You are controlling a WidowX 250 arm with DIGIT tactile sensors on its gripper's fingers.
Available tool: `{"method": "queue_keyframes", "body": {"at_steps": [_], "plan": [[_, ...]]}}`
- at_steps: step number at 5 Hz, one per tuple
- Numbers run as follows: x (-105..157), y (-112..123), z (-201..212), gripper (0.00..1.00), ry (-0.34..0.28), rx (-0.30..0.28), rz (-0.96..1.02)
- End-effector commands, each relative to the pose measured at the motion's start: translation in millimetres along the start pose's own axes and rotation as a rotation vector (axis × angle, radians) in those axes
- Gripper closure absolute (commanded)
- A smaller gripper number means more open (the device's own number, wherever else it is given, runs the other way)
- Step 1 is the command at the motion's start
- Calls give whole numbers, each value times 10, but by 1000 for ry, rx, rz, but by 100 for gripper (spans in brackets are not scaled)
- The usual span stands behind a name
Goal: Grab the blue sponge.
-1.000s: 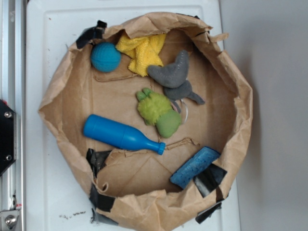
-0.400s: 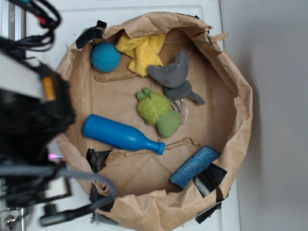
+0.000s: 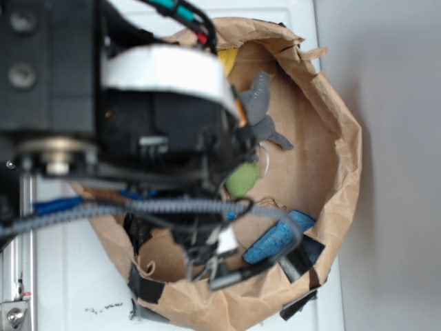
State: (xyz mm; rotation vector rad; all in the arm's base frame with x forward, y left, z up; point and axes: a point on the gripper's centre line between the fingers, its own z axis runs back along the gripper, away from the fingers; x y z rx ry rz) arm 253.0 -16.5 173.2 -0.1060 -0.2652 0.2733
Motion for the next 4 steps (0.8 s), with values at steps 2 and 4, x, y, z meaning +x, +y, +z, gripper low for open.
{"method": "queue_keyframes", "body": {"at_steps": [2, 4], "plan": [[133, -112, -574, 0, 9, -81, 49], [161, -108, -838, 0, -31, -53, 52]]}}
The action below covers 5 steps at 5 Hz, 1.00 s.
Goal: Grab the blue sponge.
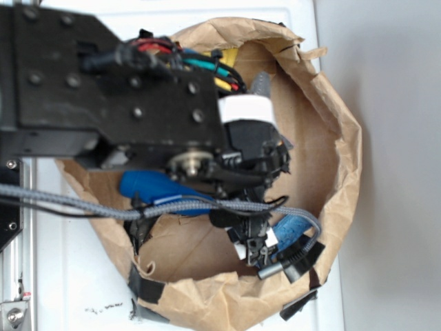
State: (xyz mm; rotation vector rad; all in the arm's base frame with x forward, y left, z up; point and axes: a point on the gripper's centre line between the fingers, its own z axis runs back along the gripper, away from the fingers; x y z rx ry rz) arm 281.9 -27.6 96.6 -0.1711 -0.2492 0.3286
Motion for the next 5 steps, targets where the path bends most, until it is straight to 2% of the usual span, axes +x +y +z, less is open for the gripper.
{"method": "queue_keyframes", "body": {"at_steps": [1, 2, 3, 4, 5], "plan": [[187, 3, -114, 0, -62, 10, 6], [179, -46, -202, 0, -79, 5, -7], [163, -135, -260, 0, -71, -38, 4], [156, -240, -287, 0, -88, -66, -11], [130, -356, -305, 0, -109, -71, -49]]}}
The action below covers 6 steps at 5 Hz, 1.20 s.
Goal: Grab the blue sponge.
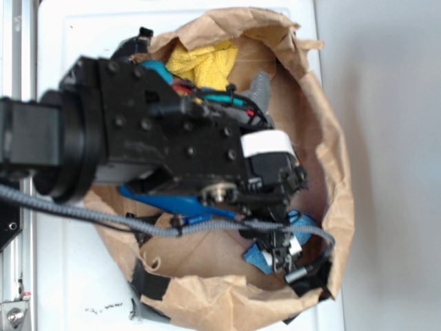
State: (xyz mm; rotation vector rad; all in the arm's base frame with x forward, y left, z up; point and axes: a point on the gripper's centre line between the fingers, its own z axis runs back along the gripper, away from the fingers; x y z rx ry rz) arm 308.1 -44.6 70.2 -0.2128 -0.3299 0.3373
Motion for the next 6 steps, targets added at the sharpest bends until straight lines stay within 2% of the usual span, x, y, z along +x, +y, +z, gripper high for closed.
{"method": "queue_keyframes", "body": {"at_steps": [1, 4, 5, 6], "plan": [[-18, -208, 25, 0, -54, -1, -94], [-18, -208, 25, 0, -54, -1, -94], [52, -144, 245, 0, -76, -57, -102], [169, -22, 143, 0, -46, -76, -75]]}}
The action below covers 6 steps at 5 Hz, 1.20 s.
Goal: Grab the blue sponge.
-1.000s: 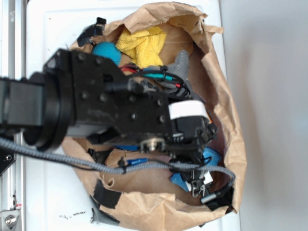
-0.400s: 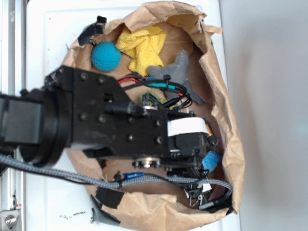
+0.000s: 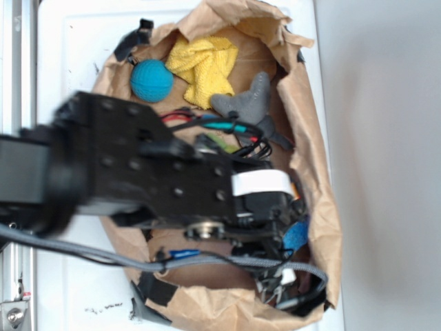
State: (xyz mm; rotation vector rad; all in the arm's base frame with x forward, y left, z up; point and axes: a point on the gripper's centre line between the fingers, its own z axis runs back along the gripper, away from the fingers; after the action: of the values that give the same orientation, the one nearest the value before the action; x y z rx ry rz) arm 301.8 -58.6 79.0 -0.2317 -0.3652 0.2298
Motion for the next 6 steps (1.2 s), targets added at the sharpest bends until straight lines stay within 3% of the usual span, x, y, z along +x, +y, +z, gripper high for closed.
{"method": "queue_keyframes", "body": {"at_steps": [1, 2, 3, 4, 5, 6], "plan": [[258, 271, 20, 0, -38, 3, -5], [241, 313, -31, 0, -16, 1, -24], [187, 310, -158, 0, -42, 61, -96], [104, 310, -212, 0, -18, 65, -130], [-35, 213, -297, 0, -2, 52, -187], [-37, 112, -156, 0, -16, -29, -190]]}}
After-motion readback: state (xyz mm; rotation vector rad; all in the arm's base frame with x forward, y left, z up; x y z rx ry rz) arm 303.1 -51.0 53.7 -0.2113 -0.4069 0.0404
